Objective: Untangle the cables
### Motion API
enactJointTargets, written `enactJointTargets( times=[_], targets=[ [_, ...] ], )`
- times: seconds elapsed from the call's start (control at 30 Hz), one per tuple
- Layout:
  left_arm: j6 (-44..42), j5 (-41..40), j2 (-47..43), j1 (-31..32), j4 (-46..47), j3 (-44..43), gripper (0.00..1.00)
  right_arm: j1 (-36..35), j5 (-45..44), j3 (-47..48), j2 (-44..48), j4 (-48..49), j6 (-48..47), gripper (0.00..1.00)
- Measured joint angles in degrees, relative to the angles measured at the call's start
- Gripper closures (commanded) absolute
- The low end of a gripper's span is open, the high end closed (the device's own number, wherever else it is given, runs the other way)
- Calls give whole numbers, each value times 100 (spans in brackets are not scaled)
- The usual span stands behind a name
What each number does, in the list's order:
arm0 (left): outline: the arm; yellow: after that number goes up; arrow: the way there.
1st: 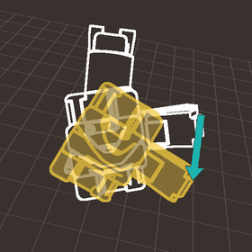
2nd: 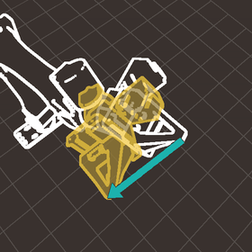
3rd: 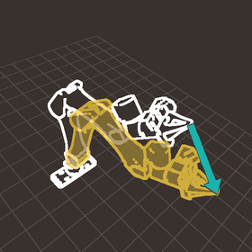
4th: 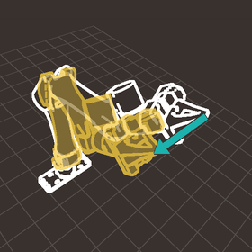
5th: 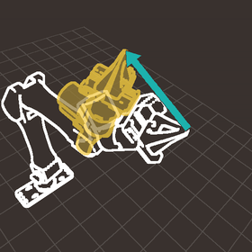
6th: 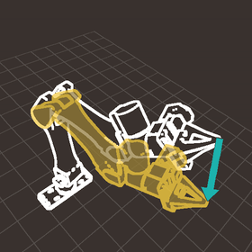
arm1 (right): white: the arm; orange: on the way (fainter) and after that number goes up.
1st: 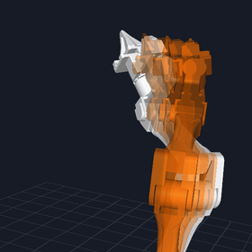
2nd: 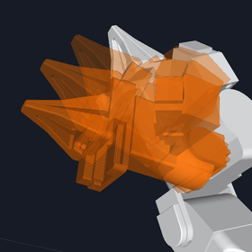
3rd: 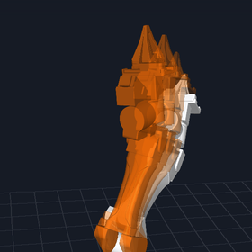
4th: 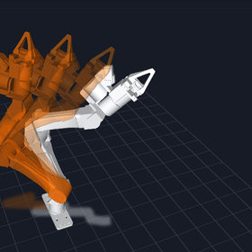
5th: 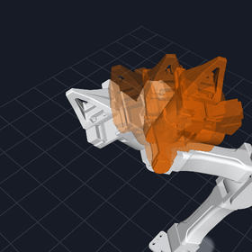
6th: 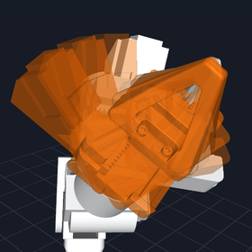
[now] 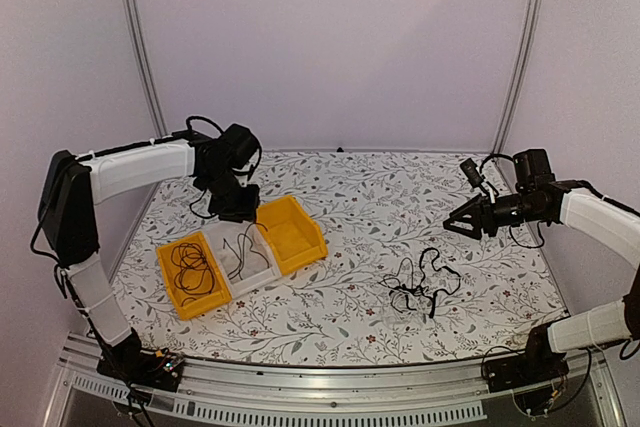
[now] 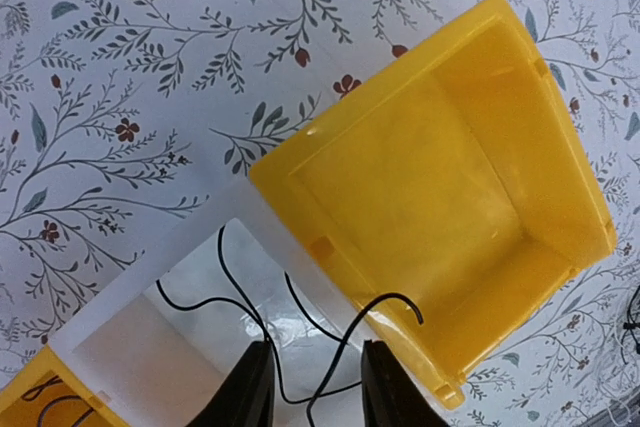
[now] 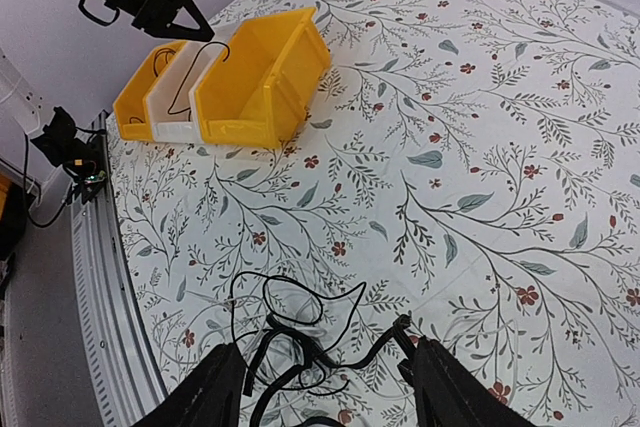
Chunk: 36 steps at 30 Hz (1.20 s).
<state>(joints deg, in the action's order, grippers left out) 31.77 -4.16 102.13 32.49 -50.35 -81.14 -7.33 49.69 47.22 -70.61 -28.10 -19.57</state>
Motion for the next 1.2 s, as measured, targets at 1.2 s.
enactJointTargets(
  times=[1.2],
  targets=[
    [-131,-35,-413,-122,181,1335,100,0,-37,13,-181,4,-28,38]
  ],
)
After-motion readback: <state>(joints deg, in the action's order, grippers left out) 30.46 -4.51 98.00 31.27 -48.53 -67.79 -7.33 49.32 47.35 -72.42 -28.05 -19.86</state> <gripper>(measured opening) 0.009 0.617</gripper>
